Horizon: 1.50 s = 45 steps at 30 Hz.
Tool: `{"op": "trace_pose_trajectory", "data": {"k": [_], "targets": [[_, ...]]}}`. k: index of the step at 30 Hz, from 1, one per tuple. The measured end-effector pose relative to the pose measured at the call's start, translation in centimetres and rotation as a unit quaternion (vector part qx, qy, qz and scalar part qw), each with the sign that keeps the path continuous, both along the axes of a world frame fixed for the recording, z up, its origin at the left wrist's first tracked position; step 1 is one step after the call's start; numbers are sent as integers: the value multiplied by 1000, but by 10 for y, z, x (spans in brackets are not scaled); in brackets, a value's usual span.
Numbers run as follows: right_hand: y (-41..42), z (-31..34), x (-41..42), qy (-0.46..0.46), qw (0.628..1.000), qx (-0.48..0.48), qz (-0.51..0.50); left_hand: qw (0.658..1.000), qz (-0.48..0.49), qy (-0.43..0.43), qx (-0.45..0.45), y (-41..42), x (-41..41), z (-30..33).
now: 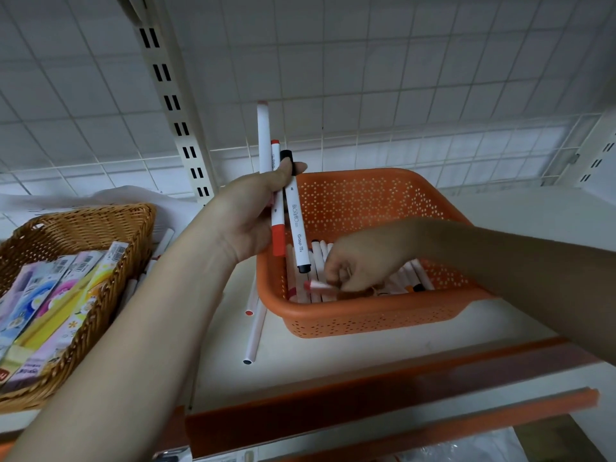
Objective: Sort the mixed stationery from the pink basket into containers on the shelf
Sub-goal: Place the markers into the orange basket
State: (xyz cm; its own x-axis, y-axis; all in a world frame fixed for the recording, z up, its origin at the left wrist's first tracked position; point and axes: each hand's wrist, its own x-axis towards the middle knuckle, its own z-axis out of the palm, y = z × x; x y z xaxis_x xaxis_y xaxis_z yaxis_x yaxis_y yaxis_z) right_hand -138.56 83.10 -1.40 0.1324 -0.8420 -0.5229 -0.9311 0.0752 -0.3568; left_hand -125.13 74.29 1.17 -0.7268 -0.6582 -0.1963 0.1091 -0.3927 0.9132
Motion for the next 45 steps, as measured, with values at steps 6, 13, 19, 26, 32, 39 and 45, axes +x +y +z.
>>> {"op": "trace_pose_trajectory", "data": {"k": [6,13,19,26,32,39,45], "targets": [[-1,18,-28,-287,913,-127,-262,1000,4,-12,-4,-4,-2,1],[2,12,-41,-377,863,-162,-293,999,-3,-29,-13,-11,-5,-4],[0,-2,-32,-226,903,-158,-329,992,-5,-71,-101,-14,-10,-11],[5,20,-9,-262,901,-197,-283,967,2,-86,-238,-9,-13,-17],[10,18,0,-363,881,-171,-250,966,17,-57,-251,-8,-14,-16],[14,12,-29,-80,896,-397,-180,990,39,-46,-126,-2,-18,-11],[18,-14,-70,217,956,-179,-89,997,-66,34,19,3,-5,-9]]}}
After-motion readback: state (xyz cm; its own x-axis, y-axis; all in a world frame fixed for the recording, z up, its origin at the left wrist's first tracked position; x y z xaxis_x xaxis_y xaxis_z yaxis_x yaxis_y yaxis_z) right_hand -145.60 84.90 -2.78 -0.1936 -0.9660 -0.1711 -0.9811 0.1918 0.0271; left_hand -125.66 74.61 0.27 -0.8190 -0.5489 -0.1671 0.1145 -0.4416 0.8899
